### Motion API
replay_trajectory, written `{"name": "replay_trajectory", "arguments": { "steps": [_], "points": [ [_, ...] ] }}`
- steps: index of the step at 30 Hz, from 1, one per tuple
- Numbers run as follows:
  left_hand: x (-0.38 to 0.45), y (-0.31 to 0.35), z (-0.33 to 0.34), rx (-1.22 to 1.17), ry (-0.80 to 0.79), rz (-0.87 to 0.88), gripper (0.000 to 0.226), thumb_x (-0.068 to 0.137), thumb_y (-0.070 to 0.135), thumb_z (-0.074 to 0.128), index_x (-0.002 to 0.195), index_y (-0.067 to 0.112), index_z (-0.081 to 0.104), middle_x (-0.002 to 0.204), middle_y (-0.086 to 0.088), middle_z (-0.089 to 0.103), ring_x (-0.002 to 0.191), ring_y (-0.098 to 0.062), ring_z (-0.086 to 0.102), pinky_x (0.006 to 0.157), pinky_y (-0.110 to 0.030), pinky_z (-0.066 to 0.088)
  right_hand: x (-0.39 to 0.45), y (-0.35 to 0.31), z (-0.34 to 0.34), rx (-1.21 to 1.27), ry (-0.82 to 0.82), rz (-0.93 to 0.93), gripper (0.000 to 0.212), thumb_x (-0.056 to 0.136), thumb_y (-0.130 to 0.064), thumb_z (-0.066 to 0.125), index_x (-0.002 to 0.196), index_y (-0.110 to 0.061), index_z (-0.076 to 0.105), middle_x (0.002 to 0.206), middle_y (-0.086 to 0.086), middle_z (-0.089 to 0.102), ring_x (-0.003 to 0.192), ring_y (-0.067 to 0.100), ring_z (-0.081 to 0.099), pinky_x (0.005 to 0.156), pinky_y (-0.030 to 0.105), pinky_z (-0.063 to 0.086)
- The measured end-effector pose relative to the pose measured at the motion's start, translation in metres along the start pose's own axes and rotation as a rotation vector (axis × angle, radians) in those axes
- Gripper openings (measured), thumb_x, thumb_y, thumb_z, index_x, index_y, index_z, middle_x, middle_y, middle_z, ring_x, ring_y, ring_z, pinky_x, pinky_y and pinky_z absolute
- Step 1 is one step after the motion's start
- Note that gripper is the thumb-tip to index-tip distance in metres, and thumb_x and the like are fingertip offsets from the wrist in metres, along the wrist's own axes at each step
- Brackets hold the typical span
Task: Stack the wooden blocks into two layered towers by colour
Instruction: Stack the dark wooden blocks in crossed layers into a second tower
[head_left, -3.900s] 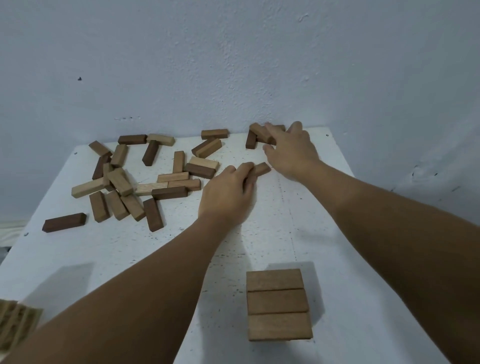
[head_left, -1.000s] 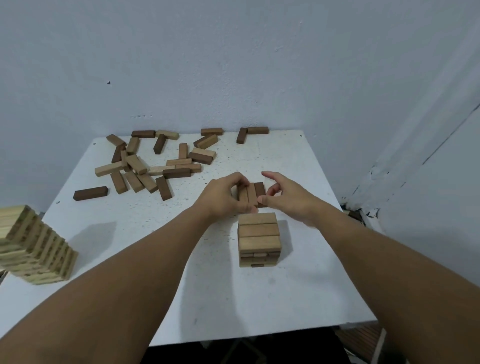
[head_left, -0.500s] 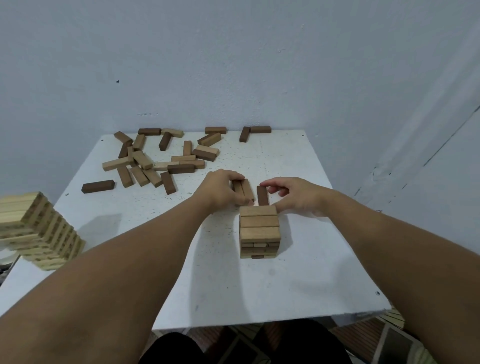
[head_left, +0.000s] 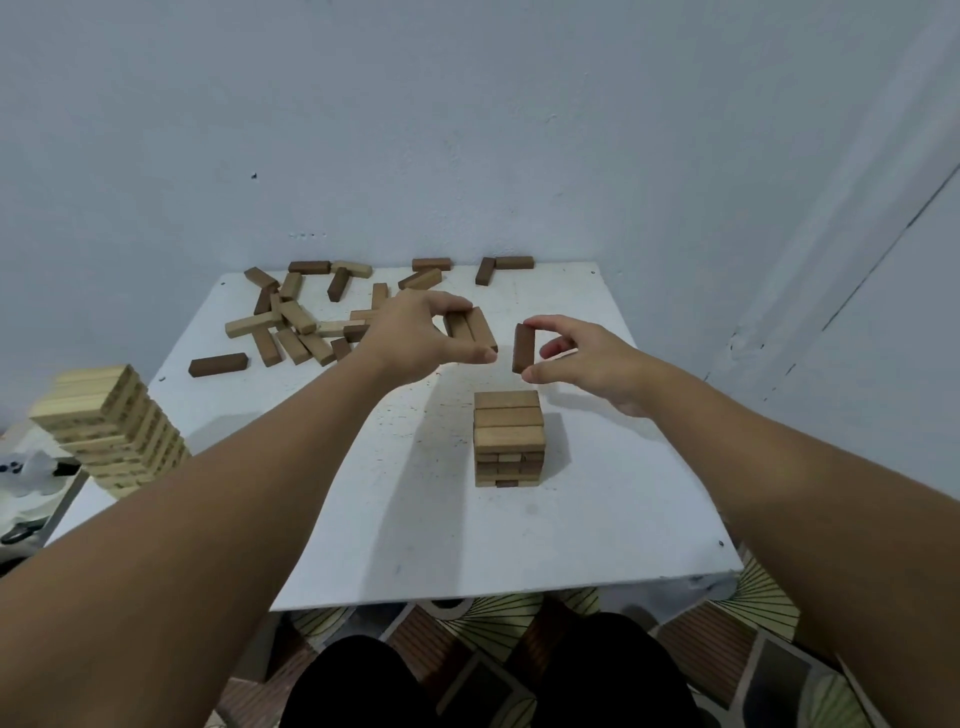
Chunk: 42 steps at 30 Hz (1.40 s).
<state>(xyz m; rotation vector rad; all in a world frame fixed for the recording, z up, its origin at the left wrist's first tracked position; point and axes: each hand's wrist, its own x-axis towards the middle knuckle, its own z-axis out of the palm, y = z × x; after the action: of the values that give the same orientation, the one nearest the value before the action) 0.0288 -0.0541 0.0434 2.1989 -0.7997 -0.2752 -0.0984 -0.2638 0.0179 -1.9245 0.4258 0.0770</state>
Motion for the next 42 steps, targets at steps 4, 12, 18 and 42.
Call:
{"name": "replay_trajectory", "arguments": {
  "steps": [4, 12, 18, 42],
  "points": [
    [-0.020, 0.012, -0.003, -0.006, -0.016, 0.018, 0.081, 0.059, 0.055, 0.097, 0.131, 0.031, 0.070, 0.123, 0.010, 0.067, 0.108, -0.014, 0.064, 0.096, -0.034, 0.053, -0.021, -0.012, 0.001, -0.016, 0.008, -0.055, 0.067, 0.083, -0.025, 0.084, 0.139, -0.046, 0.055, 0.125, -0.001, 0.056, 0.117, 0.016, 0.057, 0.102, 0.034, 0.044],
    [-0.067, 0.029, 0.002, 0.011, -0.057, 0.046, 0.078, 0.064, 0.045, 0.097, 0.134, 0.026, 0.069, 0.104, 0.013, 0.064, 0.103, -0.017, 0.061, 0.081, -0.026, 0.046, -0.070, -0.021, 0.015, -0.075, -0.006, -0.101, 0.062, 0.086, -0.022, 0.080, 0.137, -0.046, 0.056, 0.125, -0.002, 0.052, 0.106, 0.012, 0.056, 0.086, 0.029, 0.050],
    [-0.081, 0.027, 0.008, 0.045, -0.083, 0.029, 0.077, 0.063, 0.046, 0.097, 0.132, 0.029, 0.070, 0.109, 0.019, 0.060, 0.093, -0.006, 0.054, 0.081, -0.025, 0.043, -0.086, -0.011, 0.025, -0.088, -0.012, -0.068, 0.064, 0.085, -0.022, 0.079, 0.138, -0.047, 0.055, 0.129, -0.001, 0.047, 0.107, 0.008, 0.051, 0.086, 0.029, 0.045],
    [-0.070, 0.025, 0.015, 0.022, -0.232, -0.007, 0.086, 0.062, 0.039, 0.098, 0.139, 0.031, 0.063, 0.130, 0.014, 0.063, 0.100, -0.009, 0.060, 0.086, -0.032, 0.052, -0.071, 0.010, 0.021, -0.004, -0.076, -0.025, 0.067, 0.083, -0.028, 0.085, 0.137, -0.052, 0.054, 0.136, 0.001, 0.044, 0.115, 0.013, 0.049, 0.091, 0.032, 0.043]
  ]
}}
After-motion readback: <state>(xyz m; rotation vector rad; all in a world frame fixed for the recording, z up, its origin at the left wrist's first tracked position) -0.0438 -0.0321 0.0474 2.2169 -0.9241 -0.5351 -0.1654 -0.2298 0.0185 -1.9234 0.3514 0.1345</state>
